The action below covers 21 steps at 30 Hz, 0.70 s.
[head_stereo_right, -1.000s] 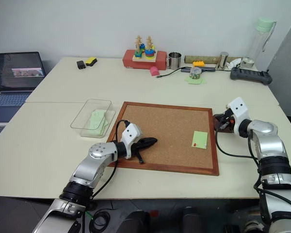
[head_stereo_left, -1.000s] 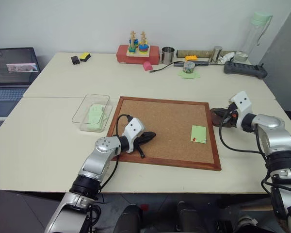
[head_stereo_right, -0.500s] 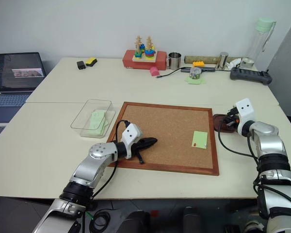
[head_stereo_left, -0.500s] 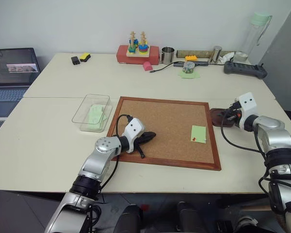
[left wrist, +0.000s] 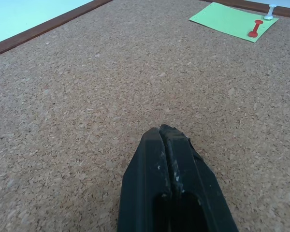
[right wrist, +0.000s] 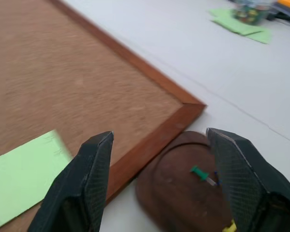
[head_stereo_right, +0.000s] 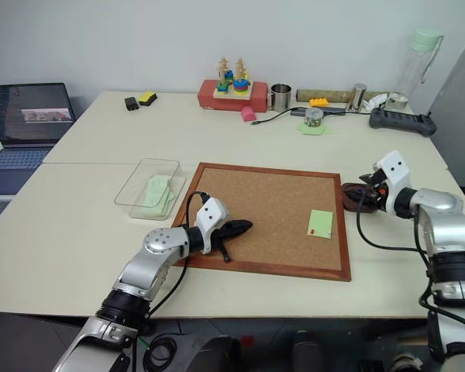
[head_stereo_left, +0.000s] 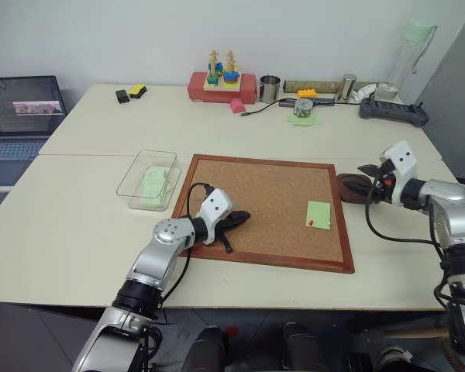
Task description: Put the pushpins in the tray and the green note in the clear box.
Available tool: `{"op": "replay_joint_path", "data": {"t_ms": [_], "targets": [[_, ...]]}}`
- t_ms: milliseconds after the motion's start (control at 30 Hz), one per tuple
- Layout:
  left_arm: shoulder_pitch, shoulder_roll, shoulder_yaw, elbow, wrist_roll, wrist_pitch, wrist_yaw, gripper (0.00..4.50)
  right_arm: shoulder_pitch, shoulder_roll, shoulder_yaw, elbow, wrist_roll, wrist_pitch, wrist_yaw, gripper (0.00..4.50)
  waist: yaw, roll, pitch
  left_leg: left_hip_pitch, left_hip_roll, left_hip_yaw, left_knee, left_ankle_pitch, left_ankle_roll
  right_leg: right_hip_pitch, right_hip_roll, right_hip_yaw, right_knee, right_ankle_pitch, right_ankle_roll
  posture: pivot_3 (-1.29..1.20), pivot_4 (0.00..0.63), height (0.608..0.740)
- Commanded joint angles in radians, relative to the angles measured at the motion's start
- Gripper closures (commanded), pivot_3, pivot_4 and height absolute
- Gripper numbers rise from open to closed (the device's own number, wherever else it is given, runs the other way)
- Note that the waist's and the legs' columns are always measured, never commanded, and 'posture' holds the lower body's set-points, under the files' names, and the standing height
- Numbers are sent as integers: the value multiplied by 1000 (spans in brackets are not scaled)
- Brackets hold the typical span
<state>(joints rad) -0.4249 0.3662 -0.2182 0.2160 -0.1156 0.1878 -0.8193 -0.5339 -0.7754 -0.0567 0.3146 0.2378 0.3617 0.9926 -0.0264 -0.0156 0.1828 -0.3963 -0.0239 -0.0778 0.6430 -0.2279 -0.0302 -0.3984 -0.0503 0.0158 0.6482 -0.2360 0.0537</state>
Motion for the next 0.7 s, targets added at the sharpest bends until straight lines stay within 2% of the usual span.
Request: {"op": "replay_joint_path", "data": {"t_ms": [33, 200, 600, 700], "targets": [[22, 6, -27, 49, 32, 22, -6, 4500, 97, -57, 23, -174, 41, 40, 108, 1267, 0, 0, 0, 1, 0, 0, 0, 0, 0, 1, 0, 0, 0, 0, 0, 0, 150, 740], [20, 6, -29, 53, 33, 19, -8, 4500, 191, -69, 74, -270, 9, 11, 133, 1267, -1, 0, 0, 9, 1, -1, 0, 0, 0, 10, 0, 0, -3, -1, 1, 0, 150, 740], [24, 10, -29, 45, 34, 27, -8, 4500, 156, 5, 115, -215, -16, -18, 117, 1267, 0, 0, 0, 11, 1, -1, -1, 0, 0, 11, -1, 0, -3, -1, 1, 0, 150, 740], [25, 10, -29, 44, 34, 28, -8, 4500, 154, 8, 116, -206, -16, -24, 123, 1709, 0, 0, 0, 11, 1, -1, -1, 0, 0, 11, -1, 0, -3, -1, 1, 0, 150, 740]]}}
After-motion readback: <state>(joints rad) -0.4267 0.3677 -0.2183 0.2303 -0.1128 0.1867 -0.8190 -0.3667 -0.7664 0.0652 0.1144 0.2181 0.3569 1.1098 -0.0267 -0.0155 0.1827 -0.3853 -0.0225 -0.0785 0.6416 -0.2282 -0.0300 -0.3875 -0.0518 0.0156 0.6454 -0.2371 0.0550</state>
